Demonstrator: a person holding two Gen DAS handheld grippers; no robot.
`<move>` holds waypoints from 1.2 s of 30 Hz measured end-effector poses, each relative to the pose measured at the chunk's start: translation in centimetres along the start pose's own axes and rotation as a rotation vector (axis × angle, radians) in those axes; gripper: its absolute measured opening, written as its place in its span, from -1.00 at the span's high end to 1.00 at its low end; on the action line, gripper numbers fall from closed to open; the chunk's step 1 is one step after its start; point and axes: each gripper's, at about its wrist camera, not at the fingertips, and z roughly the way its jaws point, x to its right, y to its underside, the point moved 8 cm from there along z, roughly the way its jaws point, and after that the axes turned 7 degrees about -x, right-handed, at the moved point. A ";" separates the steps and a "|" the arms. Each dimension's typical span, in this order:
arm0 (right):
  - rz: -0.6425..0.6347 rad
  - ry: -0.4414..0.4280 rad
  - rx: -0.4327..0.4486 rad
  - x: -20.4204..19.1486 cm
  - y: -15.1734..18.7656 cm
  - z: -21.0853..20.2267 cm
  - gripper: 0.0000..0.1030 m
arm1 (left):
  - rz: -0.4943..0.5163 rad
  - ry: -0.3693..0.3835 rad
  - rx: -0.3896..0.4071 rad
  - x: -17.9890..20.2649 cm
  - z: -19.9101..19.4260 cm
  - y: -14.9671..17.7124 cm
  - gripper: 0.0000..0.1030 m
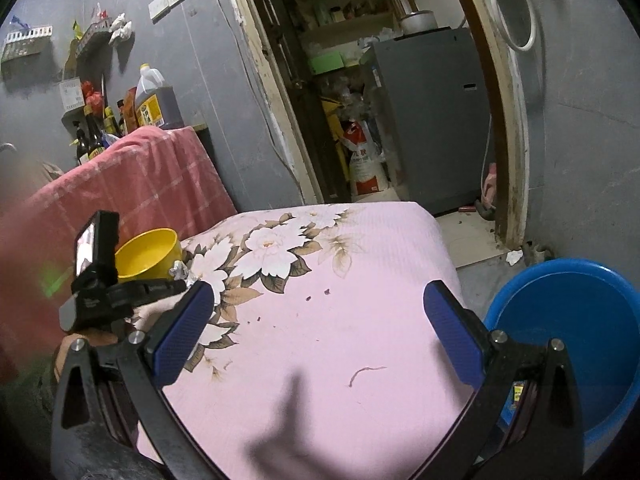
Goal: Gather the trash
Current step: 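Grasp the silver foil scrap with the left gripper, then carry the foil scrap over the blue bucket and open the left gripper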
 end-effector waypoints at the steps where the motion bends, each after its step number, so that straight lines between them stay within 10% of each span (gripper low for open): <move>1: 0.001 -0.005 -0.001 -0.1 0.0 0.1 -1.00 | -0.011 -0.015 0.000 0.0 0.2 -0.2 0.26; 8: -0.001 -0.005 -0.017 0.2 0.4 1.2 -1.00 | -0.067 -0.063 -0.066 0.8 2.4 -1.9 0.25; 11: -0.001 0.015 -0.031 0.5 0.8 1.4 -1.00 | -0.133 -0.076 -0.045 0.1 2.3 -2.4 0.82; 15: 0.016 0.028 -0.047 1.0 1.6 1.0 -1.00 | -0.137 -0.056 -0.035 -0.1 2.0 -2.3 0.87; 26: 0.045 0.075 -0.052 2.5 4.1 -3.0 -1.00 | 0.064 0.258 0.045 6.2 -4.9 2.4 0.88; 36: 0.113 0.299 0.172 9.5 1.1 -13.1 -1.00 | 0.386 0.538 0.181 24.5 -11.8 6.0 0.85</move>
